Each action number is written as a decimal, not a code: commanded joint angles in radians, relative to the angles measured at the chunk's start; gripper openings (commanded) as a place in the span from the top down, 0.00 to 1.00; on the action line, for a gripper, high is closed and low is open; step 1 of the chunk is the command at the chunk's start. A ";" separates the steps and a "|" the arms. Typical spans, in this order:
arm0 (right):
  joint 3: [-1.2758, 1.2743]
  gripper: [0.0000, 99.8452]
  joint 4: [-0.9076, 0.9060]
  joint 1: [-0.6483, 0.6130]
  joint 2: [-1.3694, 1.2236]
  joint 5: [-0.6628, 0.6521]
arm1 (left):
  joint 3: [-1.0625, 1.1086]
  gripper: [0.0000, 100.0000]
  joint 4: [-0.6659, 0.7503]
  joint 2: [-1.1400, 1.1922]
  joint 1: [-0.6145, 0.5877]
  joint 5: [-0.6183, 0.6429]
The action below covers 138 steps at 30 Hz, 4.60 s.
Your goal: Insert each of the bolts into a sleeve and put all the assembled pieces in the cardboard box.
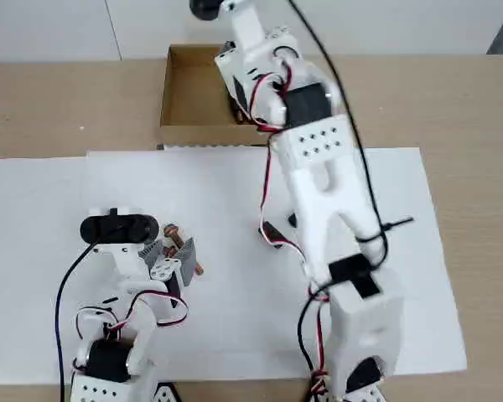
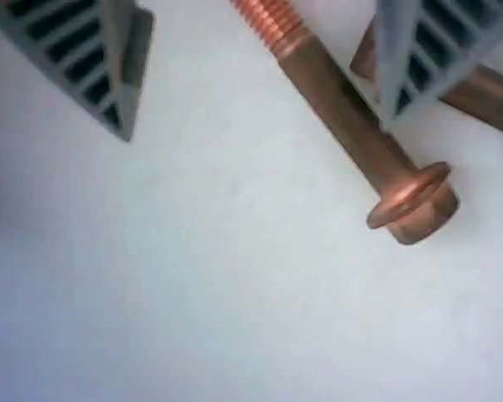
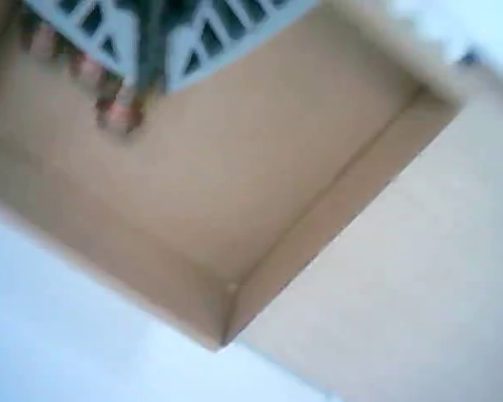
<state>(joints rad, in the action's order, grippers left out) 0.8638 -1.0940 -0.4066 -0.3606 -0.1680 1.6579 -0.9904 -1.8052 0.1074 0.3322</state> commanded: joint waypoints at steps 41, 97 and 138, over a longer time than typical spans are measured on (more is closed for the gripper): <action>-1.372 1.00 -0.240 0.174 0.954 0.290 | -0.033 0.99 -0.094 -0.011 -0.097 -0.249; -1.135 0.89 -0.108 -0.045 0.278 -0.249 | -0.033 0.99 -0.094 -0.011 -0.097 -0.245; -0.707 0.99 -0.607 -0.021 0.489 -0.192 | -0.200 0.99 -0.164 -0.005 -0.095 -0.244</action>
<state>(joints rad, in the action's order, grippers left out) 0.1089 -1.6602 -0.4465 0.0399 -0.3705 1.5673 -1.1224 -1.8052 0.0092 0.0882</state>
